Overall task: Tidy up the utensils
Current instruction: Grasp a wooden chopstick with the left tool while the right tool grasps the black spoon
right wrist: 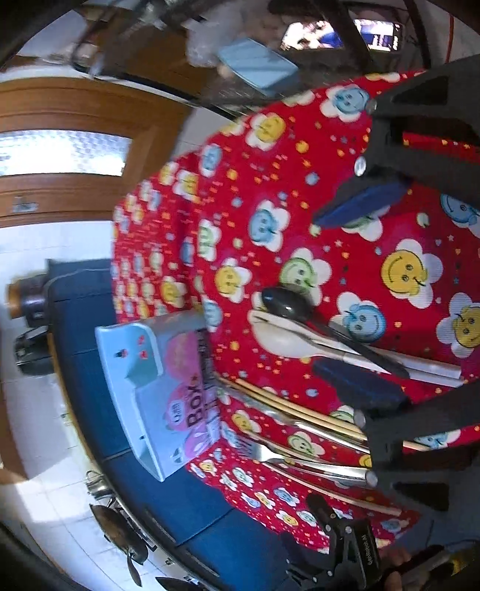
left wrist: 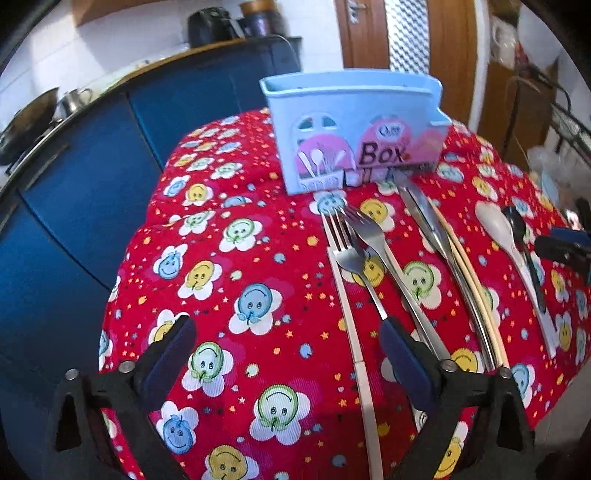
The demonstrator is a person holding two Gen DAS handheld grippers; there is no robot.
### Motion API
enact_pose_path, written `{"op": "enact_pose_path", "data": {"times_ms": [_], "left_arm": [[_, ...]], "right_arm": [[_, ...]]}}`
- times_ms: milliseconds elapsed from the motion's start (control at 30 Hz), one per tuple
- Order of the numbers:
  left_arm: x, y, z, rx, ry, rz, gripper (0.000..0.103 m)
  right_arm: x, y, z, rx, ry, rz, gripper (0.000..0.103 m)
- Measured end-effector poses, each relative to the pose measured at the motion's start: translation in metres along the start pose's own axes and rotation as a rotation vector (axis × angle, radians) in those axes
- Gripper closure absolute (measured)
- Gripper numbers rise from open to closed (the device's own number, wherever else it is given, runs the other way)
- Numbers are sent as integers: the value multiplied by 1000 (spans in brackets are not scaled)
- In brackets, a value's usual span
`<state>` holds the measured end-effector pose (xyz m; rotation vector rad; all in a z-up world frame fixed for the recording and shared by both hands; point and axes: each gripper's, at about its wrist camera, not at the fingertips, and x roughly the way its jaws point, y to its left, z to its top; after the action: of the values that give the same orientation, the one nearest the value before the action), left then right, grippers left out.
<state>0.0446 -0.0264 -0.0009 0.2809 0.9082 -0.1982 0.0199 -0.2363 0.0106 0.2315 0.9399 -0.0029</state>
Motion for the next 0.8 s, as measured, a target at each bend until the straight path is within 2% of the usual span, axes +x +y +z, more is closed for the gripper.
{"op": "enact_pose_path", "data": {"times_ms": [133,200,400,567,633,700,733,800], "left_arm": [[5,-3,2,34,58,-14,25],[9,-3,2,33,93,-46,32],[17,3,3,-31,180,-156,54],[22,0,10,-31,235,-189,65],[24,-1,14,-28,254,-205,73],[25,-1,17,-31,267,-210,81],[25,-1,18,-31,269,-208,92],[26,2,19,-46,278,-214,96]], "right_arm": [[13,-7,2,50,106,42,49],[14,-8,3,53,128,47,51],[18,-3,11,26,200,84,71],[28,3,20,25,267,115,77],[32,5,23,19,285,116,79],[35,6,26,13,296,115,87],[35,7,27,12,299,106,96],[35,8,28,-10,304,90,97]]}}
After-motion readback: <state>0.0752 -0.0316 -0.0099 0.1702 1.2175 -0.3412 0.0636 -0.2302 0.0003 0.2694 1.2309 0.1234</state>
